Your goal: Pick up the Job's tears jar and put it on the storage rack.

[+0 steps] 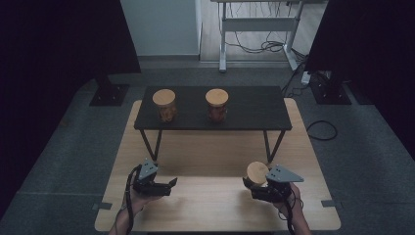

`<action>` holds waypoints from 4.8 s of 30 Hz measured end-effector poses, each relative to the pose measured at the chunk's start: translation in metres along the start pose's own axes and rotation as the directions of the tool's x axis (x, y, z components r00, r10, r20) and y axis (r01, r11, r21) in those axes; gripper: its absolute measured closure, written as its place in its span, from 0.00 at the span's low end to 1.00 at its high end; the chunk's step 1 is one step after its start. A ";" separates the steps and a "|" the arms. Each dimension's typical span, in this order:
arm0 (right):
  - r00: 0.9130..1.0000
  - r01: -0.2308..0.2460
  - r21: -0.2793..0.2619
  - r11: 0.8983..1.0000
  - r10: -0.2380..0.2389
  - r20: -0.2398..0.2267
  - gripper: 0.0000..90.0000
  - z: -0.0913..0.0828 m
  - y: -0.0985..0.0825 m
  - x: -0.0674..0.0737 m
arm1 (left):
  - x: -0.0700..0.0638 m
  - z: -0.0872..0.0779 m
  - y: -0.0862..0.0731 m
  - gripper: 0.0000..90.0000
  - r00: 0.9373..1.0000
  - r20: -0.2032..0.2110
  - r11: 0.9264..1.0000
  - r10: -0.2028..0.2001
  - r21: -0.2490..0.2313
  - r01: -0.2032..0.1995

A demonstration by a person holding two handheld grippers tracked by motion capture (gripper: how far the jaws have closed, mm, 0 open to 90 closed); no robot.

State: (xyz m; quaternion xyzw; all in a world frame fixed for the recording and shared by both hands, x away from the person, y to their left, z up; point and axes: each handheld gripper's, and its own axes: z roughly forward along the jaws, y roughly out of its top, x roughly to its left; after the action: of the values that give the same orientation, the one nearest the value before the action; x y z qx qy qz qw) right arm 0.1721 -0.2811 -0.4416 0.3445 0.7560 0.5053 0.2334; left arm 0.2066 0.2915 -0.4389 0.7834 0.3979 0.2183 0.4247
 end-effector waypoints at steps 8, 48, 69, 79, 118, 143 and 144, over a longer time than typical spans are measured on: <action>1.000 -0.003 0.002 1.000 0.003 -0.006 0.27 0.003 0.011 0.000 | 0.001 0.000 0.000 0.05 1.000 0.004 1.000 -0.001 -0.002 0.001; 0.997 0.050 -0.003 0.999 -0.050 -0.050 0.27 0.008 0.044 0.000 | -0.002 0.000 0.000 0.05 1.000 0.005 1.000 0.006 -0.001 -0.006; 0.997 0.060 -0.008 0.998 -0.060 -0.055 0.27 0.009 0.057 -0.005 | -0.002 0.000 0.001 0.04 1.000 0.001 1.000 0.007 -0.001 -0.007; 0.996 0.069 -0.005 0.998 -0.069 -0.060 0.27 0.010 0.060 -0.005 | -0.002 0.000 0.000 0.04 1.000 0.002 1.000 0.005 -0.001 -0.005; 0.995 0.092 -0.038 0.995 -0.094 -0.041 0.27 0.004 0.082 -0.006 | -0.003 0.001 0.001 0.04 1.000 0.005 1.000 0.011 0.002 -0.011; 0.997 0.071 -0.063 0.995 -0.073 -0.024 0.27 -0.002 0.101 -0.015 | 0.000 0.002 -0.001 0.04 1.000 0.014 1.000 0.003 -0.004 -0.003; 0.997 0.073 -0.062 0.995 -0.075 -0.024 0.27 -0.002 0.101 -0.015 | 0.001 0.002 -0.001 0.04 1.000 0.015 1.000 0.003 -0.003 -0.003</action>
State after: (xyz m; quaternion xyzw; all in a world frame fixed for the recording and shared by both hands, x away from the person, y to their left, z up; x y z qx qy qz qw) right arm 0.2087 -0.2681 -0.3473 0.3023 0.7553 0.5237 0.2527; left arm 0.2078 0.2914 -0.4405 0.7851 0.3931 0.2138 0.4283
